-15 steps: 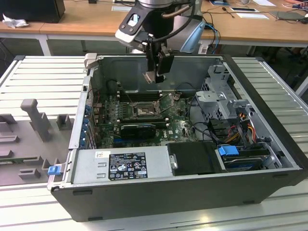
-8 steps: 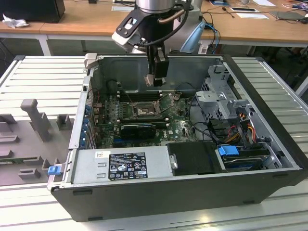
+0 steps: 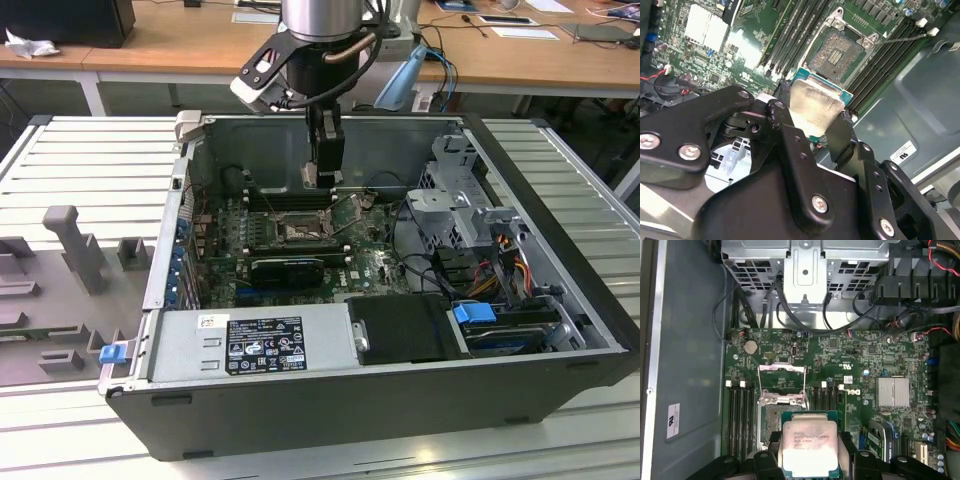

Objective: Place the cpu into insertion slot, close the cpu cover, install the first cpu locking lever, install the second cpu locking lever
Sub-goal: 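Place the cpu into insertion slot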

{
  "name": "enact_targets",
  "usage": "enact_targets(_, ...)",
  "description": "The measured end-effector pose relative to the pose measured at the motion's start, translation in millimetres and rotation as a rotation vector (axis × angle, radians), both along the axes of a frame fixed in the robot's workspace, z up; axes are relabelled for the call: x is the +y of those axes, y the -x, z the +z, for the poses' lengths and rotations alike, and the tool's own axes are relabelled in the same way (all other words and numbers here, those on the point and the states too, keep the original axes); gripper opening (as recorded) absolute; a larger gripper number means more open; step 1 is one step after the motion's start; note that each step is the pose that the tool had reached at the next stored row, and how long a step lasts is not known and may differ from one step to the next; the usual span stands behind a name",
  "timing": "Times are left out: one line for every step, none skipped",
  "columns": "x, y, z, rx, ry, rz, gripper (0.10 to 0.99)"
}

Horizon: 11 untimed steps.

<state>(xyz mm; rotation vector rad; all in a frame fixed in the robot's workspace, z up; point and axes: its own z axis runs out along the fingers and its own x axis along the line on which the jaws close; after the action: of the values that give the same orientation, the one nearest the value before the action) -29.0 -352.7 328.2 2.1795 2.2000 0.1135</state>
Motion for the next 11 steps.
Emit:
enact_targets(0.0, 0.0, -1.6, 0.0, 0.0, 0.0, 0.529)
enact_targets(0.0, 0.0, -4.2, 0.0, 0.0, 0.0, 0.529)
enact_targets(0.0, 0.0, -6.0, 0.0, 0.0, 0.0, 0.529)
enact_targets(0.0, 0.0, -8.7, 0.0, 0.0, 0.0, 0.529)
enact_targets(0.0, 0.0, -10.3, 0.0001, 0.0, 0.0, 0.529)
enact_targets(0.0, 0.0, -11.8, 0.0, 0.0, 0.0, 0.529)
enact_targets(0.0, 0.1, -14.5, -0.0001, 0.0, -0.002, 0.529)
enact_targets(0.1, 0.1, -16.0, 0.0, 0.0, -0.004, 0.529)
enact_targets(0.2, 0.1, -18.2, 0.0, 0.0, -0.017, 0.529)
enact_targets(0.2, 0.1, -20.2, 0.0, 0.0, -0.042, 0.529)
enact_targets(0.2, 0.1, -21.4, 0.0, 0.0, -0.054, 0.529)
